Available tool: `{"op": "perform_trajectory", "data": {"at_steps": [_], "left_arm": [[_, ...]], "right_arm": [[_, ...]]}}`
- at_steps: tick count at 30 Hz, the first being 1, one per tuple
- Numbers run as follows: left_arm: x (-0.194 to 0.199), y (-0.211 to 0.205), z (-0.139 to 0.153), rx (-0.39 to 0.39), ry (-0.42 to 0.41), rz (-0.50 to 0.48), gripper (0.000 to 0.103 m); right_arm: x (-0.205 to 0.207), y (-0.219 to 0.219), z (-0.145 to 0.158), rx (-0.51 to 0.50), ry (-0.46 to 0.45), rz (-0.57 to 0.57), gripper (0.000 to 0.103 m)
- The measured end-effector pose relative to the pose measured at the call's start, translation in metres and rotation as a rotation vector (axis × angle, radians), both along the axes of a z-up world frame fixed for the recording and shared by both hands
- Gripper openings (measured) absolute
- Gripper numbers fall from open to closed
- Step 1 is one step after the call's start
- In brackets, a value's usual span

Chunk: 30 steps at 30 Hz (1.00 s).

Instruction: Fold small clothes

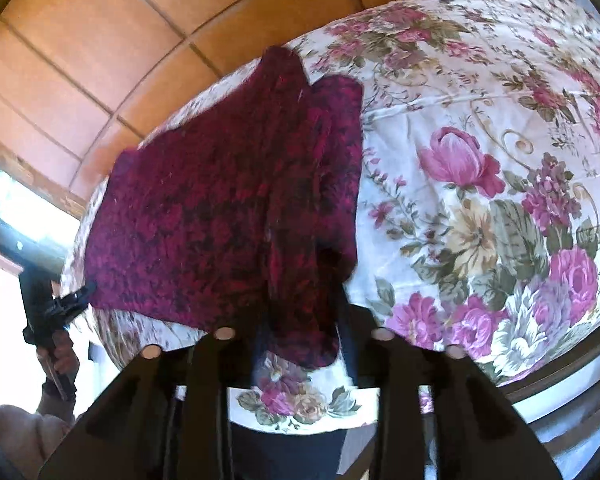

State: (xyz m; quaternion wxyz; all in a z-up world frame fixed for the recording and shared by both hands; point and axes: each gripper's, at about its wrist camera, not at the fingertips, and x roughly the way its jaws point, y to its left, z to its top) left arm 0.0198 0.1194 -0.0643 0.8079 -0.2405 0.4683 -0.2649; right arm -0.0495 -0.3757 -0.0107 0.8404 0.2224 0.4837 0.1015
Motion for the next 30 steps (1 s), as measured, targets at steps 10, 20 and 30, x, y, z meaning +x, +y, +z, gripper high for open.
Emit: {"op": "perform_trajectory", "data": {"at_steps": [10, 20, 30], "left_arm": [[0.096, -0.003, 0.027, 0.054, -0.064, 0.086, 0.048], [0.180, -0.039, 0.025, 0.159, 0.004, 0.139, 0.016], [0.177, -0.047, 0.001, 0.351, -0.014, 0.229, 0.019]], "right_arm": [[0.081, 0.056, 0.040, -0.226, -0.157, 0.044, 0.068], [0.162, 0.080, 0.018, -0.359, -0.138, 0.037, 0.072], [0.208, 0.080, -0.031, -0.416, -0.056, 0.028, 0.073]]}}
